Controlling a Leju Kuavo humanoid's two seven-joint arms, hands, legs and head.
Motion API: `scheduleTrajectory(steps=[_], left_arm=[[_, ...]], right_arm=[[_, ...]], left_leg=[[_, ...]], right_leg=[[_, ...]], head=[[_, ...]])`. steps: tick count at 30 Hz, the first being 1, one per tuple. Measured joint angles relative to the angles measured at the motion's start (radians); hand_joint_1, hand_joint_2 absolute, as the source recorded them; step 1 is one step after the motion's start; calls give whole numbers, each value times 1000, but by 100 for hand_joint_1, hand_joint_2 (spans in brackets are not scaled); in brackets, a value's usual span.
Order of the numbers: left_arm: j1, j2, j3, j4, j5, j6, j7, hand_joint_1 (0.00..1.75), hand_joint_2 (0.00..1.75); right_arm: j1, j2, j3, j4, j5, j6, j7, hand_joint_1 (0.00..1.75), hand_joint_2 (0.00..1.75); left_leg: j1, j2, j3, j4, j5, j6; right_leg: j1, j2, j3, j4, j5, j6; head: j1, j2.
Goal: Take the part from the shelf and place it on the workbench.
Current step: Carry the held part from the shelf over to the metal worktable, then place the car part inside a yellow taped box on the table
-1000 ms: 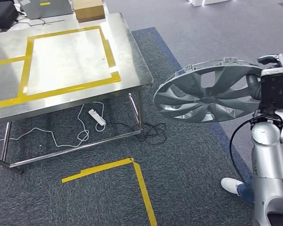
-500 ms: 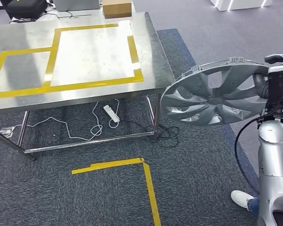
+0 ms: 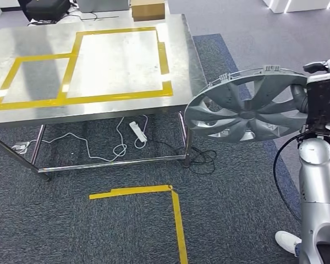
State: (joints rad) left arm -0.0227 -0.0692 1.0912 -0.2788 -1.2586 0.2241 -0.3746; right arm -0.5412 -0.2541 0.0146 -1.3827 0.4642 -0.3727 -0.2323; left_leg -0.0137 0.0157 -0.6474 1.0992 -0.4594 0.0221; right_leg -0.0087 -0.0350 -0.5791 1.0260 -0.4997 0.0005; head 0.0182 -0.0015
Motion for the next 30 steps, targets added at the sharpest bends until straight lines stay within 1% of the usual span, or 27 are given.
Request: scheduleTrajectory(steps=[1,2,4,5,6,7,9,10,11,12,13,14,15,16,17,18,19,21,22,23,24,25,26,27,28,29,30], left_arm=[[-1,1,0,0,0,0,0,0,175],[-1,3,1,0,0,0,0,0,175],[0,4,3,0,0,1,0,0,175],[0,5,3,0,0,1,0,0,175],[0,4,3,0,0,1,0,0,175],[-1,3,4,0,0,1,0,0,175],[-2,1,4,0,0,1,0,0,175],[-3,0,4,0,0,0,0,0,175],[-2,-1,4,0,0,0,0,0,175],[-2,-2,4,0,0,0,0,0,175],[-2,-3,4,1,0,0,0,0,175],[-2,-4,4,1,-1,0,0,0,175],[-2,-3,4,1,-1,0,0,0,175],[-2,-2,5,1,-2,0,0,0,175],[-2,-1,5,1,-3,0,0,0,175],[-2,0,6,1,-4,0,0,0,175],[0,-1,6,1,-6,0,0,0,175],[1,-1,9,2,-9,1,0,0,175],[1,-1,11,2,-10,1,0,0,175],[0,-1,13,2,-10,1,0,0,175],[-2,0,15,2,-10,1,0,0,175],[-2,-1,18,2,-10,1,1,0,175],[-1,-1,20,2,-11,1,4,0,175],[-1,-2,23,2,-13,1,9,0,175],[-2,-2,27,2,-16,2,14,0,175],[-4,-2,29,2,-19,3,19,0,175],[-7,0,31,2,-22,4,21,0,175]], right_arm=[[-1,0,0,0,0,0,0,175,175],[-1,0,1,1,0,0,0,175,175],[0,0,2,2,0,0,1,175,175],[0,-1,3,2,0,0,1,175,175],[-1,-1,3,2,1,0,0,175,175],[-2,-2,2,2,0,0,0,175,175],[-4,-3,1,3,-1,0,0,175,175],[-2,-3,1,4,-2,0,0,175,175],[0,-4,1,6,-2,0,0,175,175],[1,-4,1,7,-1,0,1,175,175],[1,-4,1,8,0,0,1,175,175],[1,-4,1,8,0,0,1,175,175],[0,-4,1,8,1,0,1,175,175],[-1,-5,1,9,2,1,2,175,175],[0,-5,1,10,2,2,4,175,175],[0,-6,1,13,1,4,6,175,175],[1,-6,2,15,0,8,10,175,175],[-3,-6,2,22,2,15,19,175,175],[-6,-6,2,26,4,17,24,175,175],[-9,-6,2,32,6,17,28,175,175],[-12,-6,2,39,5,23,34,175,175],[-19,-6,2,49,-7,43,46,175,175],[-35,-7,6,71,-36,94,71,175,175],[-62,-11,13,102,-73,168,101,175,175],[-101,-16,24,143,-113,254,130,175,175],[-149,-22,40,193,-146,332,152,175,175],[-198,-26,55,236,-164,378,159,175,175]], left_leg=[[-6,9,20,-42,9,10],[-10,15,30,-63,9,18],[-10,7,33,-77,10,21],[-8,3,37,-85,13,22],[-4,-2,41,-93,17,23],[0,-7,45,-101,20,25],[1,-18,46,-102,20,28],[2,-24,46,-102,19,29],[3,-30,47,-101,18,28],[4,-36,48,-100,17,27],[6,-43,49,-97,15,23],[8,-50,49,-92,11,18],[9,-57,46,-84,6,11],[9,-63,42,-76,3,5],[8,-68,38,-70,1,0],[7,-72,34,-66,1,-3],[8,-75,33,-65,1,-6],[8,-66,26,-49,-12,-14],[9,-55,13,-20,-30,-20],[10,-42,-10,30,-56,-25],[12,-33,-40,95,-85,-30],[14,-27,-71,158,-107,-32],[14,-25,-94,203,-116,-32],[14,-24,-102,211,-105,-30],[13,-24,-93,183,-77,-26],[11,-24,-70,122,-36,-17],[7,-23,-43,56,-4,-5]], right_leg=[[1,-5,1,-1,-1,2],[2,-10,1,-3,-2,6],[2,-19,2,-5,-3,15],[1,-16,-1,-2,-9,20],[1,-7,-9,16,-21,25],[-1,7,-28,53,-42,29],[-4,28,-92,178,-97,36],[-5,31,-123,235,-114,40],[-6,32,-143,264,-115,43],[-8,32,-143,256,-96,47],[-11,32,-125,211,-62,50],[-15,36,-95,144,-25,54],[-18,46,-61,82,-1,57],[-20,54,-37,37,11,55],[-20,62,-24,15,10,51],[-19,65,-20,12,4,44],[-19,62,-22,13,4,36],[-21,56,-20,12,4,24],[-23,52,-18,11,4,19],[-22,49,-16,10,4,15],[-22,46,-15,10,3,12],[-21,43,-15,11,2,10],[-19,42,-14,11,1,9],[-18,42,-13,11,0,8],[-16,43,-12,11,0,7],[-14,45,-11,11,-1,7],[-13,45,-10,10,-1,8]], head=[[0,0],[0,0],[0,0],[1,0],[2,0],[4,0],[6,0],[7,0],[7,0],[7,0],[7,0],[8,0],[9,0],[9,0],[10,0],[10,0],[9,0],[8,0],[5,0],[3,0],[1,0],[1,0],[1,0],[1,0],[1,0],[0,0],[0,0]])
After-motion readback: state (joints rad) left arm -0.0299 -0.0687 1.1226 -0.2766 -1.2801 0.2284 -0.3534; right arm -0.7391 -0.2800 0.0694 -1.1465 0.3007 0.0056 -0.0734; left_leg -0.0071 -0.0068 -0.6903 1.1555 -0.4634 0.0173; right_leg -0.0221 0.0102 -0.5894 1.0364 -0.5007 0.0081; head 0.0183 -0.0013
